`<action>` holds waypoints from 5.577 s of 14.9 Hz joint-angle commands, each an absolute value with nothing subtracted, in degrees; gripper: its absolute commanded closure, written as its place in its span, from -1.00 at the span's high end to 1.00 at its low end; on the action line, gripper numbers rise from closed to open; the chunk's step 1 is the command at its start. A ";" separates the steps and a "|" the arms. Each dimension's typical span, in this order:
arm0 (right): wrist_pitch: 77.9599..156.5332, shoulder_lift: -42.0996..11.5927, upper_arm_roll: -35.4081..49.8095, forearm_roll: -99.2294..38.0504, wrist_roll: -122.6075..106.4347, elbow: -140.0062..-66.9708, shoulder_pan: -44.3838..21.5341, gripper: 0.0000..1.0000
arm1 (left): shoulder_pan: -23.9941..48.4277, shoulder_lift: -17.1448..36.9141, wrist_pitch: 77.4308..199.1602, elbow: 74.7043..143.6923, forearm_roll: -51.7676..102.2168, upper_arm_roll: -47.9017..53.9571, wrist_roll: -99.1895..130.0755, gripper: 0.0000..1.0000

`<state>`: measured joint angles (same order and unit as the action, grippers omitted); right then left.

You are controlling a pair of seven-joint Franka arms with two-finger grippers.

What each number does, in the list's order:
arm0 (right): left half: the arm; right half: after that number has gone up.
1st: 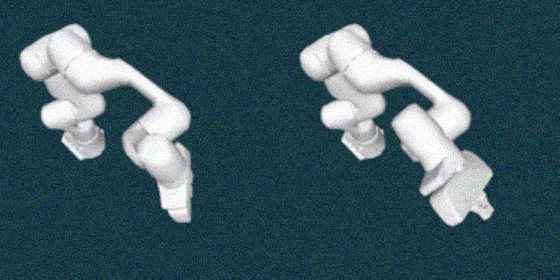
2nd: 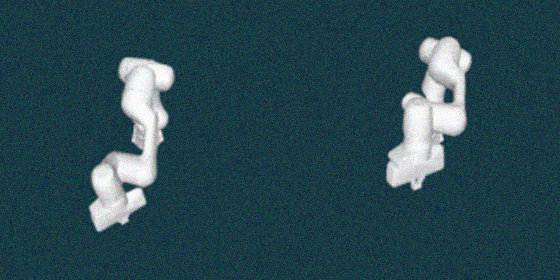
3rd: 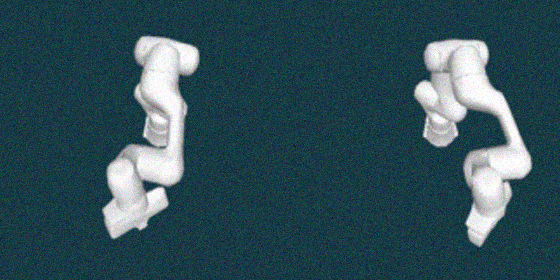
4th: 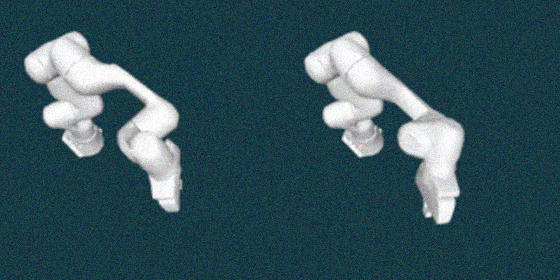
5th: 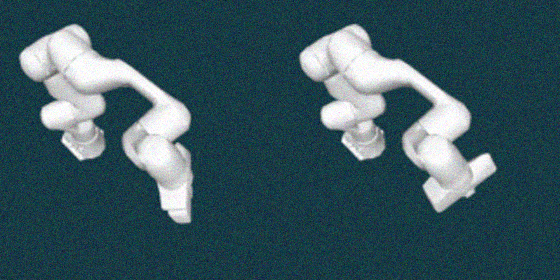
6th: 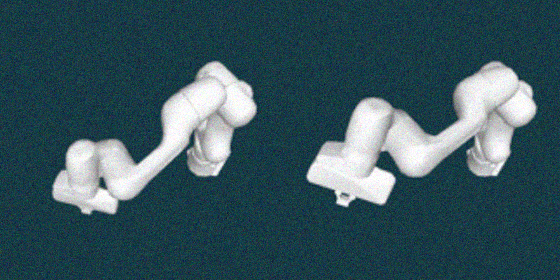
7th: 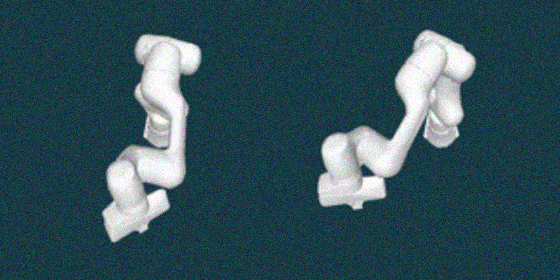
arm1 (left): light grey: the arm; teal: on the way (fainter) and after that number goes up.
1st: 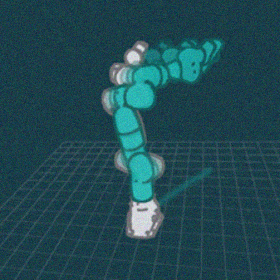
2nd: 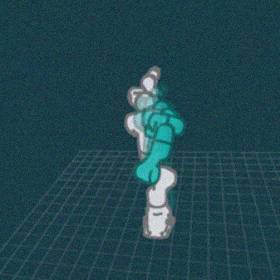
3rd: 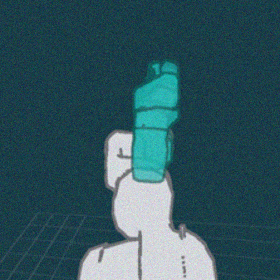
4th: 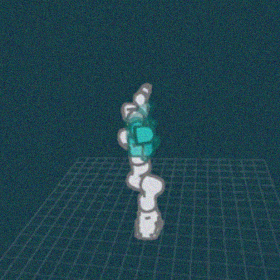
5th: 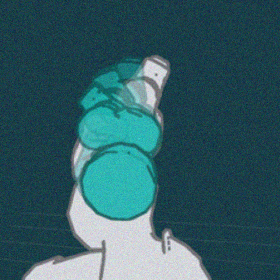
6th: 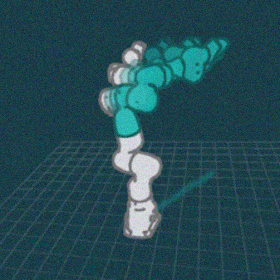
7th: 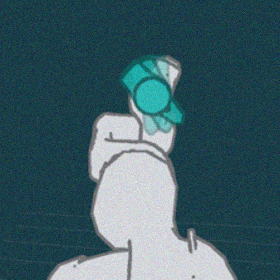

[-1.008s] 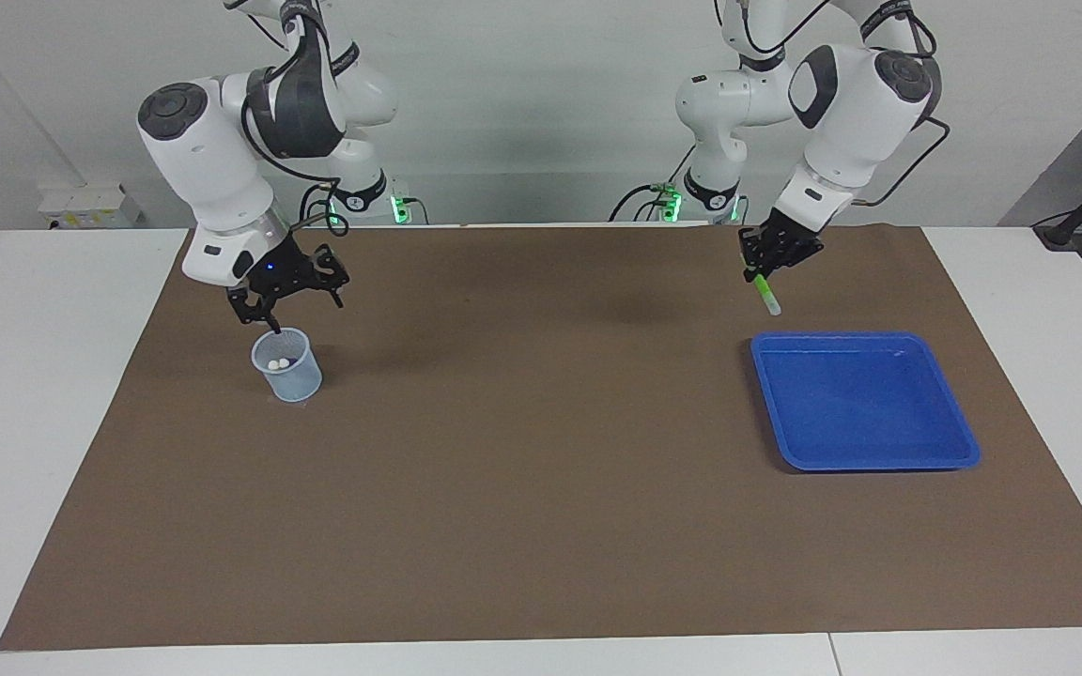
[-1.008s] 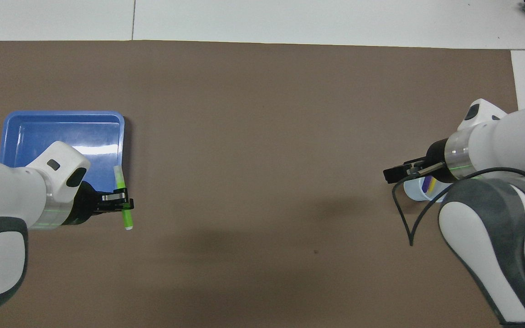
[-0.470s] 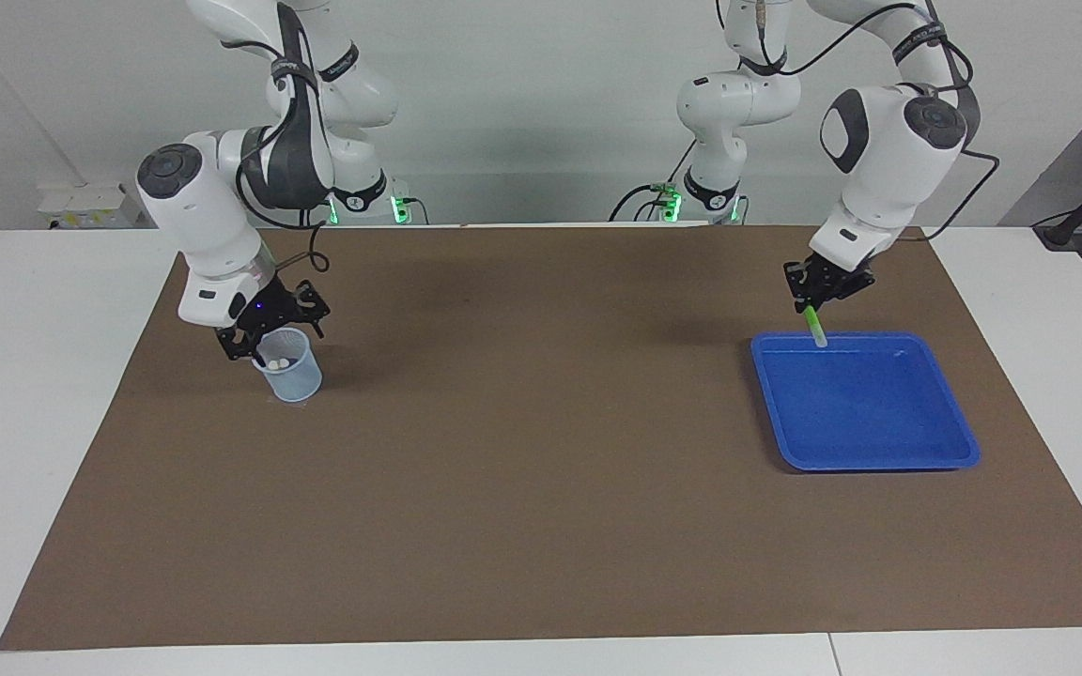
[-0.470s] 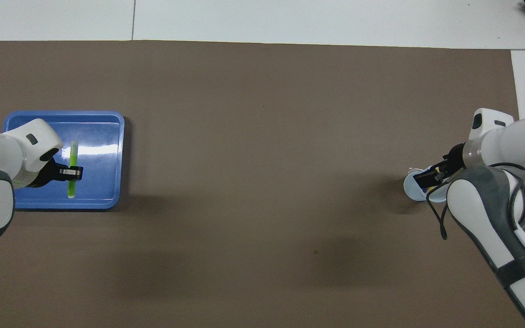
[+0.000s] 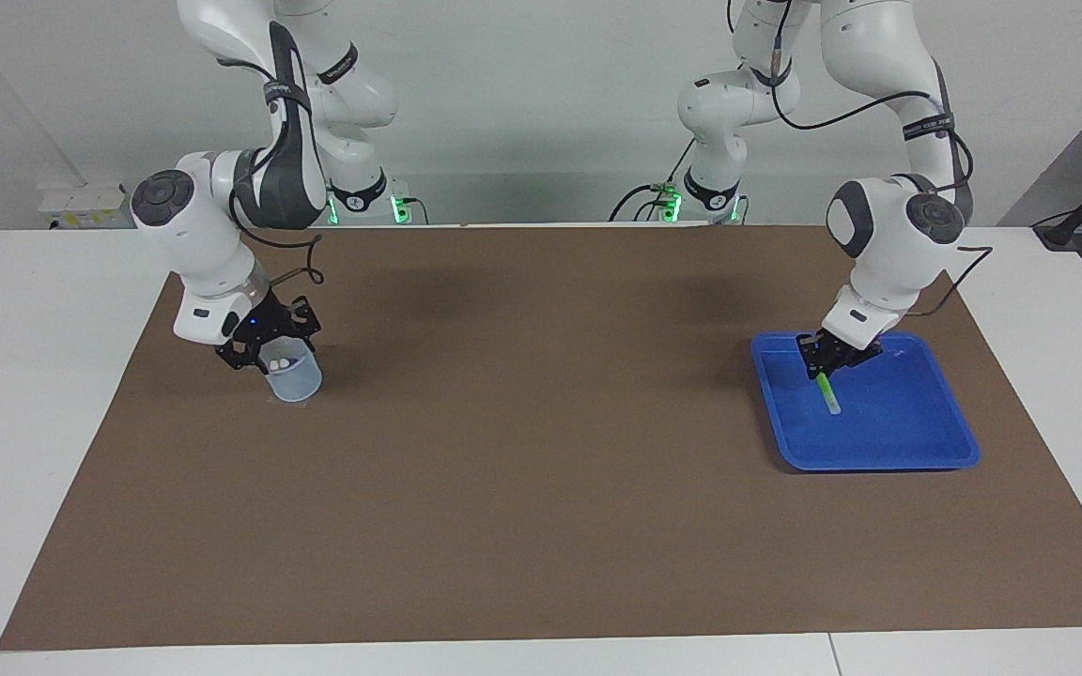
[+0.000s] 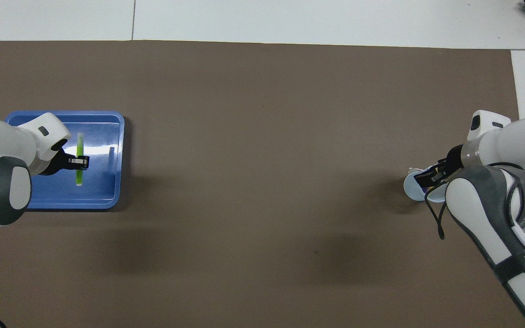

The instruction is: Right arm passes pens to left for tray arrangement

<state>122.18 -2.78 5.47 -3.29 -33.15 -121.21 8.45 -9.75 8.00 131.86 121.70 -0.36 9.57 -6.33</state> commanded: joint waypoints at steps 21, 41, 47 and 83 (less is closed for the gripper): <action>121.38 -3.95 6.42 -2.46 -26.98 -120.06 10.90 -0.20 | -10.99 14.06 132.84 118.76 -0.70 10.11 -5.54 0.40; 123.14 -4.39 6.50 -3.34 -24.26 -120.06 10.46 -0.93 | -7.47 2.56 98.70 99.67 23.80 11.34 31.10 1.00; 116.66 -4.31 6.50 -2.73 -26.18 -115.25 10.11 -1.00 | -5.71 -0.87 97.38 101.16 27.32 11.51 41.82 1.00; 140.19 4.48 27.95 -41.57 36.39 -112.32 -5.36 -1.00 | 8.79 -7.99 113.02 112.22 35.33 11.60 109.14 1.00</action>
